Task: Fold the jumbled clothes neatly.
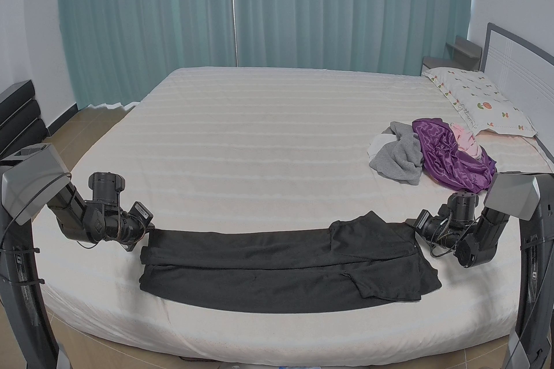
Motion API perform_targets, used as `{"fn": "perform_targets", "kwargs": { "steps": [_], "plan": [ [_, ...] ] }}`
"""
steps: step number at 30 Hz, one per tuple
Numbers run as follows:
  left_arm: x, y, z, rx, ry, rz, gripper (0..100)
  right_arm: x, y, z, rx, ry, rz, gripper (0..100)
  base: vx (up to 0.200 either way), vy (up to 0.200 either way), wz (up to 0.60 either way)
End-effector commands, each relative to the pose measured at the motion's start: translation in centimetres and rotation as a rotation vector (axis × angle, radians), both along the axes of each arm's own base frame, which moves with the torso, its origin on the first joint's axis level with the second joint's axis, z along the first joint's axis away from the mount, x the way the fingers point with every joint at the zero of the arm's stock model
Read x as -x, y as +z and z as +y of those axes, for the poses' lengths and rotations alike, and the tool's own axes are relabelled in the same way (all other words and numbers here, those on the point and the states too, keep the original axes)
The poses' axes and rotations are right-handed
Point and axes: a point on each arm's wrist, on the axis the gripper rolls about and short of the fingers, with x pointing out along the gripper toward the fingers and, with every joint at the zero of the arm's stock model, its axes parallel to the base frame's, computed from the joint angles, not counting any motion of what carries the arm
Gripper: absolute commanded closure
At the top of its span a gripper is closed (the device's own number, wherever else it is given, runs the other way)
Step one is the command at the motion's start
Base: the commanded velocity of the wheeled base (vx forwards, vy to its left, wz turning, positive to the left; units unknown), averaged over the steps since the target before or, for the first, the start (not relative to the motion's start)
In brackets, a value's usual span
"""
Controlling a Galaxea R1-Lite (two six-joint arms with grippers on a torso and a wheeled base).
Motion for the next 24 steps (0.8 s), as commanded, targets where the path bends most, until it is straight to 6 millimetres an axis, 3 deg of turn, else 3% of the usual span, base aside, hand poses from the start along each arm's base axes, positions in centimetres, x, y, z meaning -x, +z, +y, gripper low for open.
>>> {"fn": "perform_targets", "kwargs": {
  "steps": [1,13,14,15,16,20,24],
  "plan": [
    [0.0,-0.1,0.0,0.000,0.001,0.002,100,-0.1,0.2,-0.4,0.000,-0.009,-0.011,100,0.000,0.000,0.00],
    [0.1,-0.1,0.0,-0.004,0.001,0.005,100,0.0,0.6,-0.6,-0.011,-0.019,-0.026,100,0.000,0.000,0.00],
    [0.1,0.0,0.0,-0.004,0.001,0.002,100,0.1,0.6,-0.6,-0.011,-0.019,-0.025,0,0.000,0.000,0.00],
    [0.1,0.0,0.0,-0.003,0.002,0.002,100,0.1,0.6,-0.6,-0.011,-0.018,-0.023,0,0.000,0.000,0.00],
    [0.1,0.0,0.0,-0.003,0.002,0.002,0,0.1,0.6,-0.6,-0.011,-0.018,-0.023,0,0.000,0.000,0.00],
    [0.1,0.3,0.1,0.003,0.008,-0.003,0,0.5,1.9,-0.6,-0.023,-0.021,-0.036,0,0.000,0.000,0.00],
    [1.5,1.6,0.1,-0.009,0.006,-0.015,0,1.8,5.4,-1.3,-0.102,-0.082,-0.071,0,0.000,0.000,0.00]
  ]
}}
